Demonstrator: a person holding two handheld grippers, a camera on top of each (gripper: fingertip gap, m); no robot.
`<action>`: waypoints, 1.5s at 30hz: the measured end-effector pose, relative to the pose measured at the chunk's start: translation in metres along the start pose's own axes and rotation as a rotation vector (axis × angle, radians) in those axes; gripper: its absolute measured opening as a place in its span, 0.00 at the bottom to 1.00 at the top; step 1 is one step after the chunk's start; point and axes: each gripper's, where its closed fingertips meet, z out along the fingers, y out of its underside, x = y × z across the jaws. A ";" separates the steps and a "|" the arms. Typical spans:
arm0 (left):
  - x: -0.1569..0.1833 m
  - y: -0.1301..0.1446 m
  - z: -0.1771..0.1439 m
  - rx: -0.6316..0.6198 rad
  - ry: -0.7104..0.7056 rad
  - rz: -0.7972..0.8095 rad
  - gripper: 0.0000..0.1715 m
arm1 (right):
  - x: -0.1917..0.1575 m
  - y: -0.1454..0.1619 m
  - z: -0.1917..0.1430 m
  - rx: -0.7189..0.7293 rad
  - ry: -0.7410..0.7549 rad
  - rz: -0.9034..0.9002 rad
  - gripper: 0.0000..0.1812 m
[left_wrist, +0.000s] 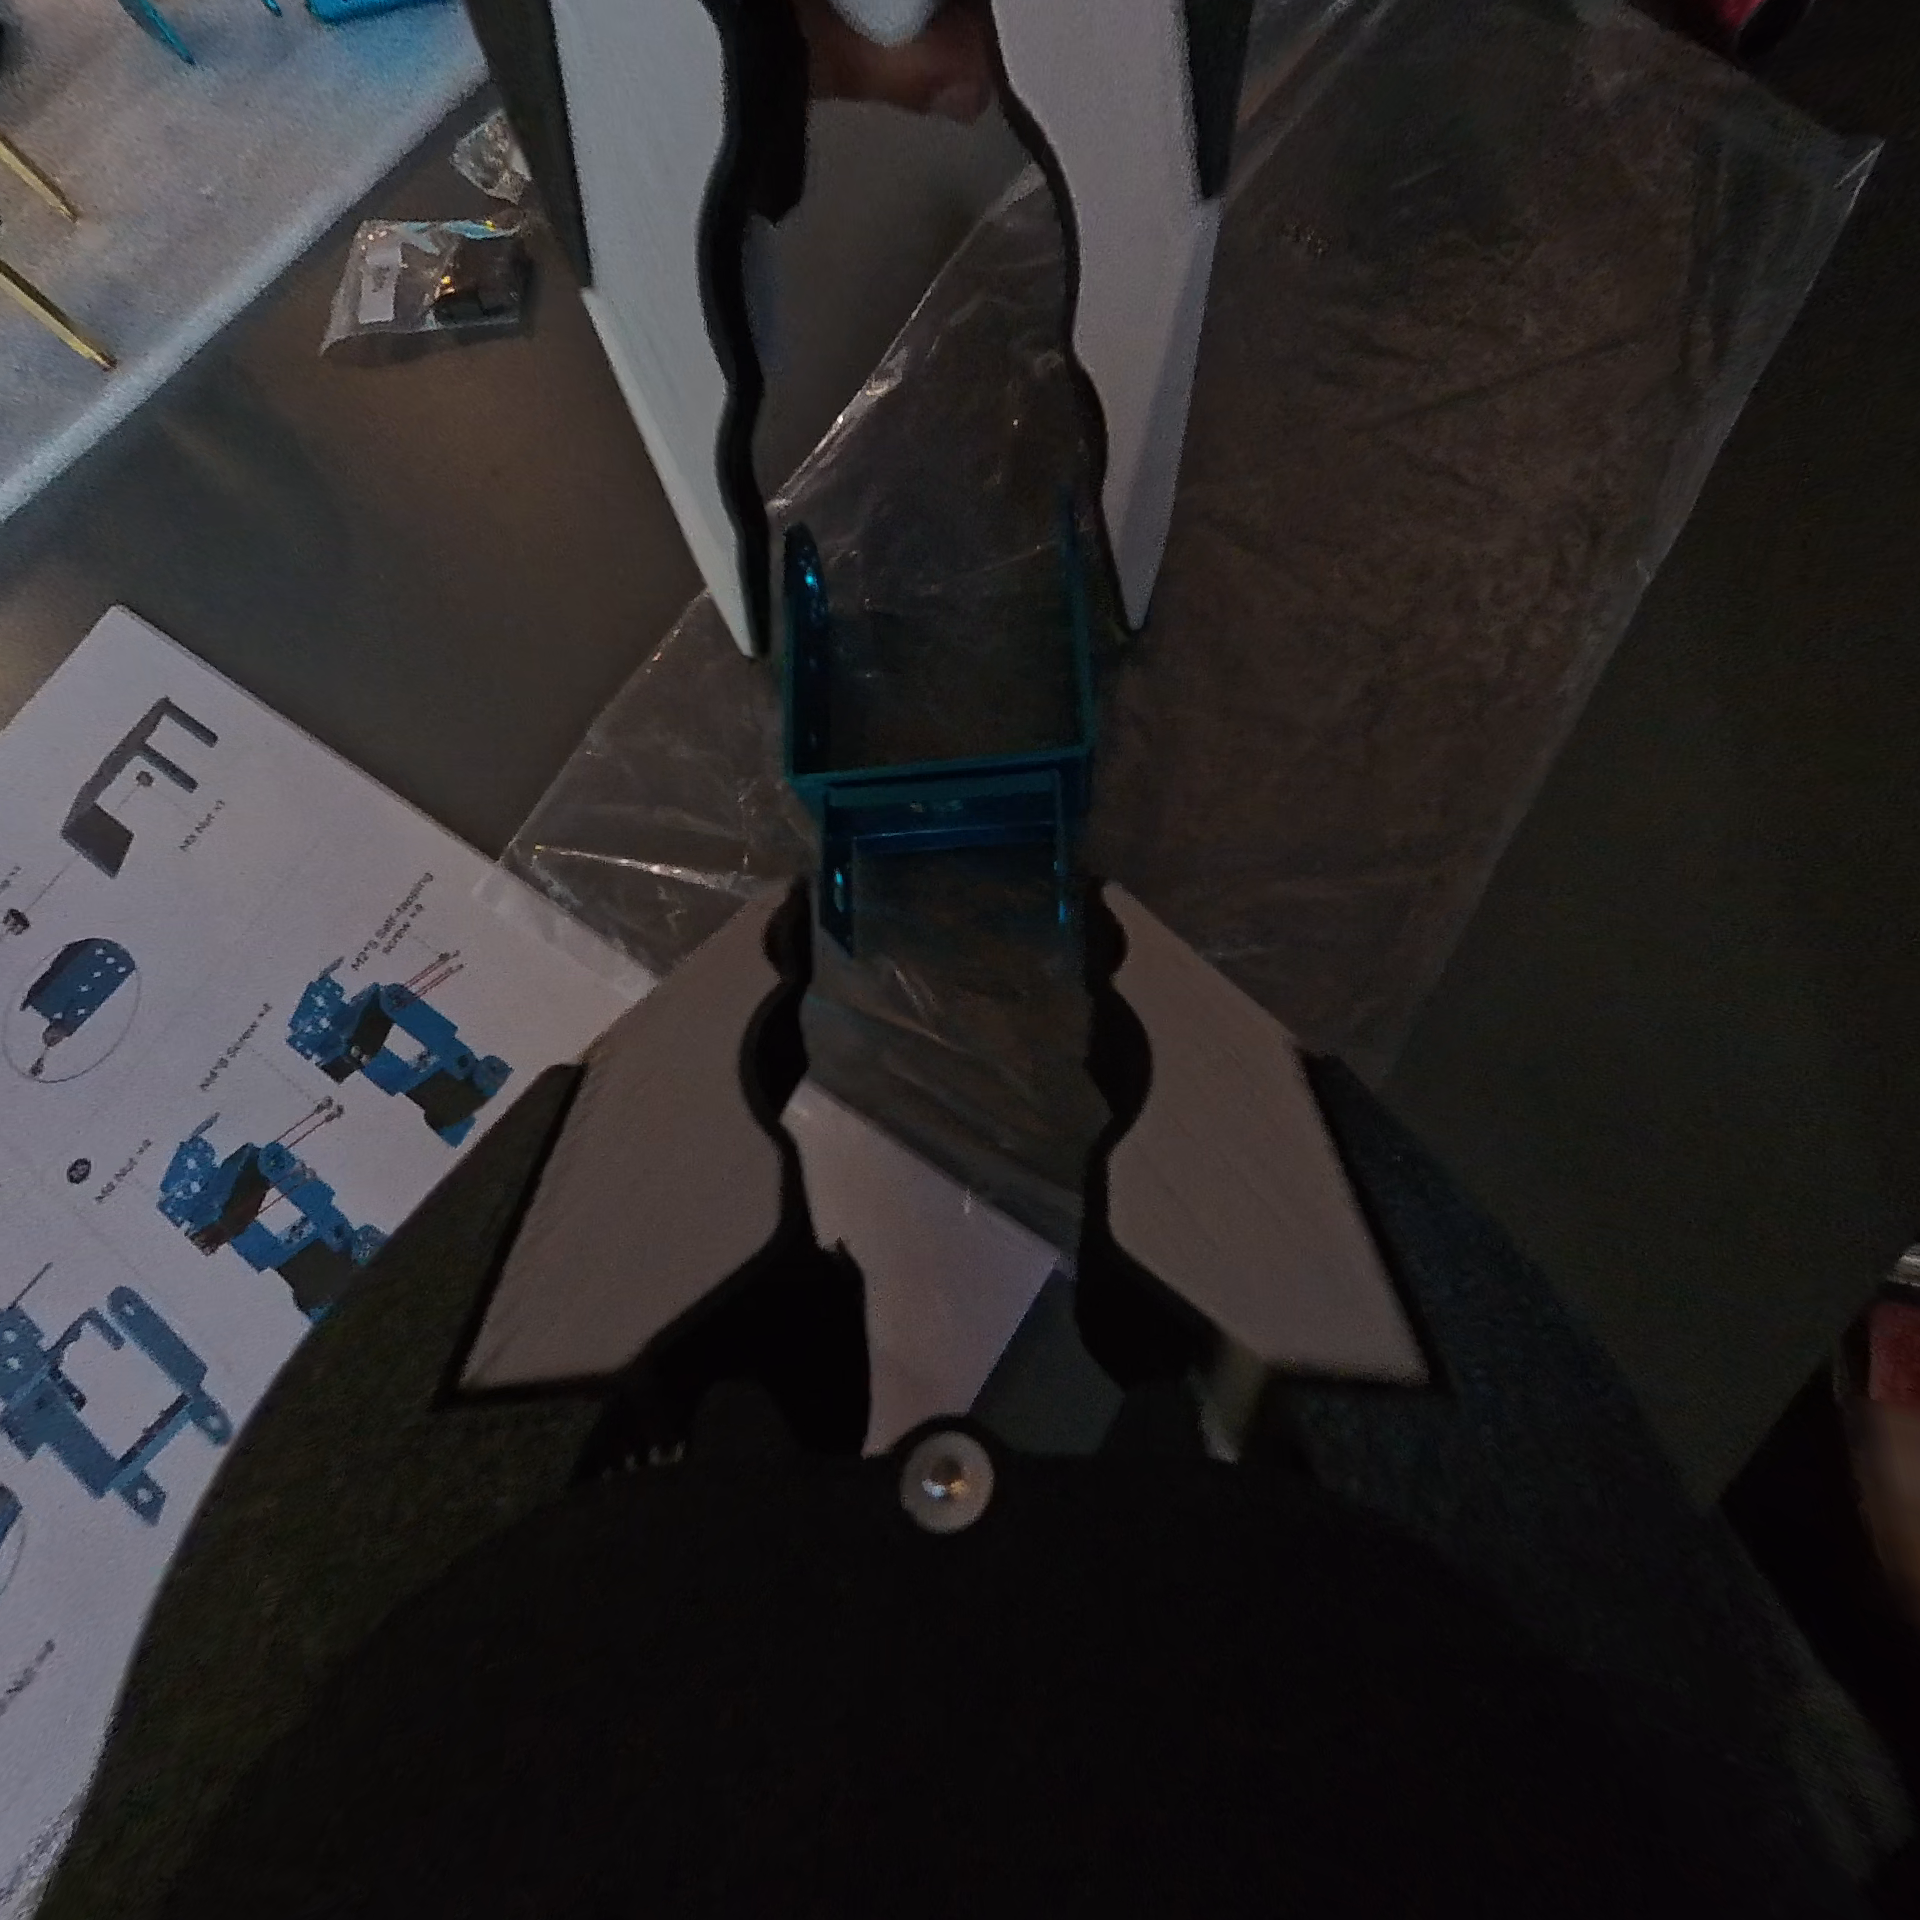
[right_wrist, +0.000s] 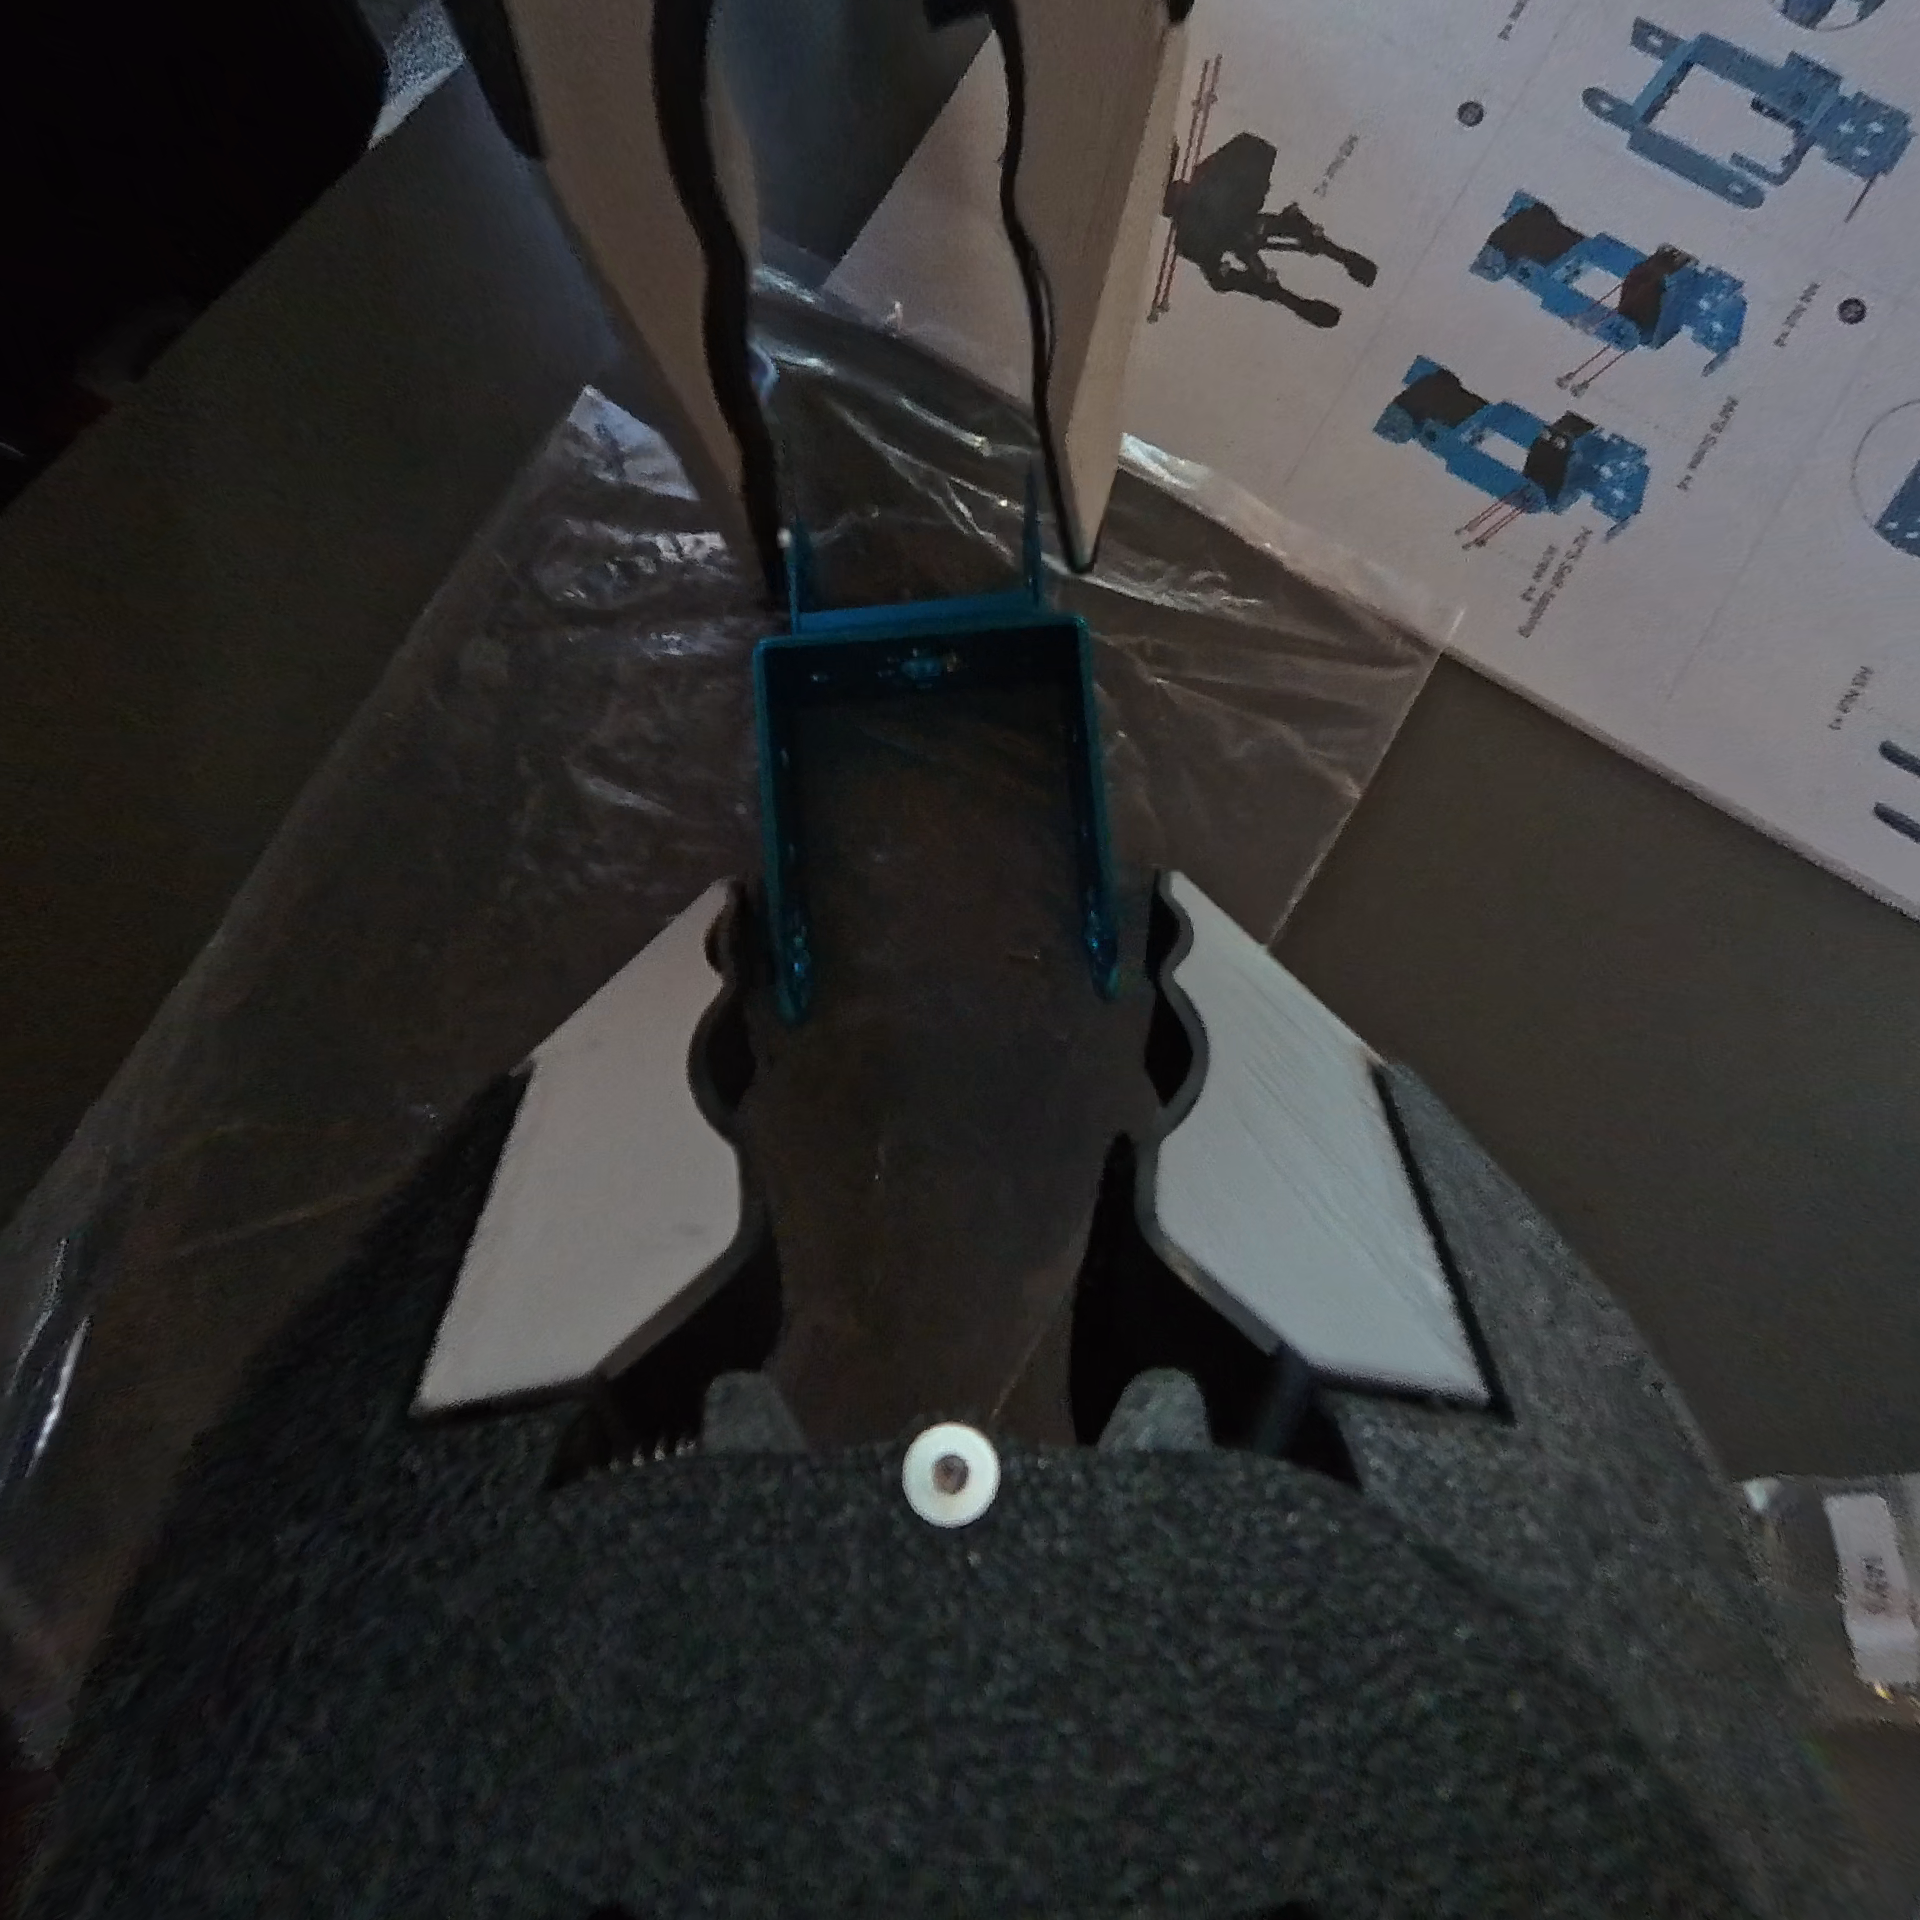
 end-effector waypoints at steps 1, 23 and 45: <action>0.001 0.000 -0.001 0.003 0.002 0.012 0.36 | 0.001 -0.002 -0.003 0.011 0.003 0.002 0.43; -0.022 -0.018 0.011 0.101 0.669 0.411 0.45 | 0.007 -0.014 -0.044 0.217 0.095 0.183 0.39; -0.022 -0.018 0.012 0.146 0.534 0.434 0.33 | 0.027 -0.017 -0.001 0.177 -0.026 0.306 0.47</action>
